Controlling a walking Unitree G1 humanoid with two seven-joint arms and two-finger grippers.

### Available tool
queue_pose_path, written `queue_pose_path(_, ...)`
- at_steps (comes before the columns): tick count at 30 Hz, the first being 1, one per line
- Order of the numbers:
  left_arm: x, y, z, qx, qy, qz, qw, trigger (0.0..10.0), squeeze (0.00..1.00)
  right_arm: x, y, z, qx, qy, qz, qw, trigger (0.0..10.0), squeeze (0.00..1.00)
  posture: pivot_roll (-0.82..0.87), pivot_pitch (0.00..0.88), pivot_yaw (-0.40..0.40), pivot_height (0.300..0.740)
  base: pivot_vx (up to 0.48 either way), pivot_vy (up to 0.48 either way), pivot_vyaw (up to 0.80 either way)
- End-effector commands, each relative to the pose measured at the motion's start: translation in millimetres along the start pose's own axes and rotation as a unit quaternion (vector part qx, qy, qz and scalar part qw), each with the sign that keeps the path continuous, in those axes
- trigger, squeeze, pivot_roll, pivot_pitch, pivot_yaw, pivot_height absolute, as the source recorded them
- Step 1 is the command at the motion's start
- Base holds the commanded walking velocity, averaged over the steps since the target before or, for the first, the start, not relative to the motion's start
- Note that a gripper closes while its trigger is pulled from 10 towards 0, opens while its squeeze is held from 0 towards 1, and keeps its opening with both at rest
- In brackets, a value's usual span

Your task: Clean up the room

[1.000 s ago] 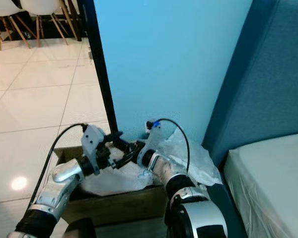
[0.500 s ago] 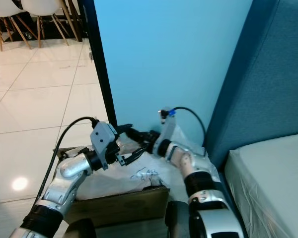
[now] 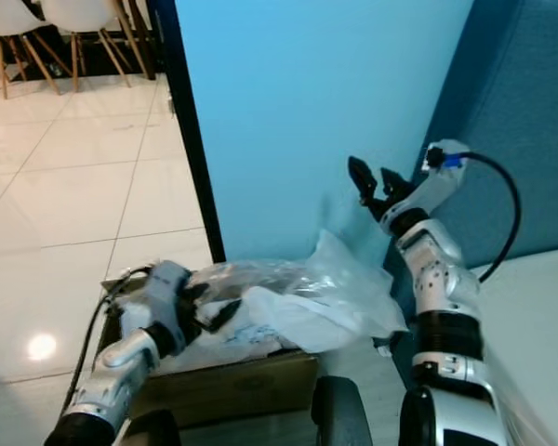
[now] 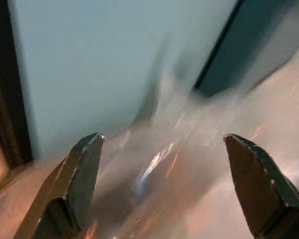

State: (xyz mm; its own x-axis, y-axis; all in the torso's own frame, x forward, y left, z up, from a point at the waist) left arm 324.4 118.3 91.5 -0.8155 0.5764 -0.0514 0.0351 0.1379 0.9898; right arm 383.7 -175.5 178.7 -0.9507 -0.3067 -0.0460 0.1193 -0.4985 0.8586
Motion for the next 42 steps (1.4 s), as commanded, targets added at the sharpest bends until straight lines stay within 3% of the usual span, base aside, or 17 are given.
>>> queue_pose_path(1, 6.1, -2.0, -6.3, 0.04, -0.032, -0.007, 0.999, 10.0, 0.0, 1.6, -11.2, -7.4, 0.053, -0.027, 0.034, 0.998, 10.0, 0.0, -0.09, 0.049, -0.029, 0.515, 0.0, 0.0, 0.0)
queue_pose_path(5, 6.9, -5.2, -13.5, 0.033, -0.057, 0.002, 0.998, 10.0, 0.0, 4.9, -14.3, -8.2, 0.071, -0.034, 0.04, 0.996, 10.0, 0.0, -0.09, 0.049, -0.027, 0.515, 0.0, 0.0, 0.0)
queue_pose_path(10, 6.7, -7.6, -11.0, 0.03, -0.045, 0.007, 0.998, 10.0, 0.0, 9.9, -6.9, -12.9, 0.07, -0.053, 0.024, 0.996, 10.0, 0.0, -0.09, 0.049, -0.027, 0.515, 0.0, 0.0, 0.0)
queue_pose_path(12, 8.3, -12.6, -12.3, 0.026, -0.052, 0.022, 0.998, 10.0, 0.0, 18.7, 2.3, -28.0, 0.087, -0.103, 0.019, 0.991, 10.0, 0.0, -0.1, 0.053, -0.027, 0.515, 0.0, 0.0, 0.0)
queue_pose_path(13, 8.3, -12.6, -12.3, 0.026, -0.052, 0.022, 0.998, 10.0, 0.0, 18.7, 2.3, -28.0, 0.087, -0.103, 0.019, 0.991, 10.0, 0.0, -0.1, 0.053, -0.027, 0.515, 0.0, 0.0, 0.0)
queue_pose_path(14, 9.6, -15.4, -13.6, 0.024, -0.057, 0.031, 0.998, 10.0, 0.0, 24.8, 7.7, -38.6, 0.1, -0.14, 0.018, 0.985, 10.0, 0.0, -0.1, 0.054, -0.026, 0.515, 0.0, 0.0, 0.0)
queue_pose_path(15, 12.7, -22.2, -15.5, 0.017, -0.064, 0.05, 0.997, 10.0, 0.0, 40.1, 19.3, -61.4, 0.125, -0.218, 0.024, 0.968, 10.0, 0.0, -0.11, 0.056, -0.023, 0.515, 0.0, 0.0, 0.0)
queue_pose_path(21, 16.0, -32.6, -20.5, 0.004, -0.077, 0.078, 0.994, 10.0, 0.0, 64.9, 25.4, -81.6, 0.137, -0.292, 0.062, 0.944, 10.0, 0.0, -0.11, 0.06, -0.019, 0.515, 0.0, 0.0, 0.0)
queue_pose_path(24, 17.7, -38.3, -22.4, -0.003, -0.083, 0.092, 0.992, 10.0, 0.0, 68.5, 20.8, -77.6, 0.118, -0.282, 0.078, 0.949, 10.0, 0.0, -0.12, 0.065, -0.015, 0.515, 0.0, 0.0, 0.0)
queue_pose_path(29, 22.8, -49.3, -22.9, -0.018, -0.081, 0.119, 0.989, 10.0, 0.0, 75.1, -10.6, -62.1, 0.079, -0.239, 0.166, 0.954, 10.0, 0.0, -0.12, 0.078, -0.014, 0.515, 0.0, 0.0, 0.0)
queue_pose_path(33, 25.0, -53.1, -23.1, -0.023, -0.078, 0.127, 0.989, 10.0, 0.0, 76.3, -34.4, -56.9, 0.048, -0.228, 0.211, 0.949, 10.0, 0.0, -0.12, 0.082, -0.019, 0.515, 0.0, 0.0, 0.0)
queue_pose_path(36, 26.4, -54.8, -22.9, -0.032, -0.077, 0.133, 0.988, 10.0, 0.0, 75.2, -63.2, -47.3, -0.013, -0.222, 0.25, 0.942, 10.0, 0.0, -0.11, 0.082, -0.023, 0.515, 0.0, 0.0, 0.0)
queue_pose_path(42, 28.9, -57.6, -21.4, -0.039, -0.074, 0.14, 0.987, 10.0, 0.0, 73.8, -80.6, -34.8, -0.071, -0.204, 0.268, 0.939, 10.0, 0.0, -0.11, 0.081, -0.025, 0.515, 0.0, 0.0, 0.0)
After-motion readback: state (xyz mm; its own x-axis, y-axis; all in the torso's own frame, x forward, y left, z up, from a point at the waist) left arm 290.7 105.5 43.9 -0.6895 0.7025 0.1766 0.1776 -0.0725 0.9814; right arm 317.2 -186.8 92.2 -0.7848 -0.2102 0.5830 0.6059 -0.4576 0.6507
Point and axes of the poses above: a point about 5 cm out from each wrist's last joint towards the gripper, its own x axis pointing back from the gripper into the wrist, its own y axis along the axis of the wrist's last joint, z = x × y, the point moved 2 cm from there along -x, pointing out of the wrist towards the gripper, and after that the axes turned 7 degrees about -x, right-handed, at the moved point
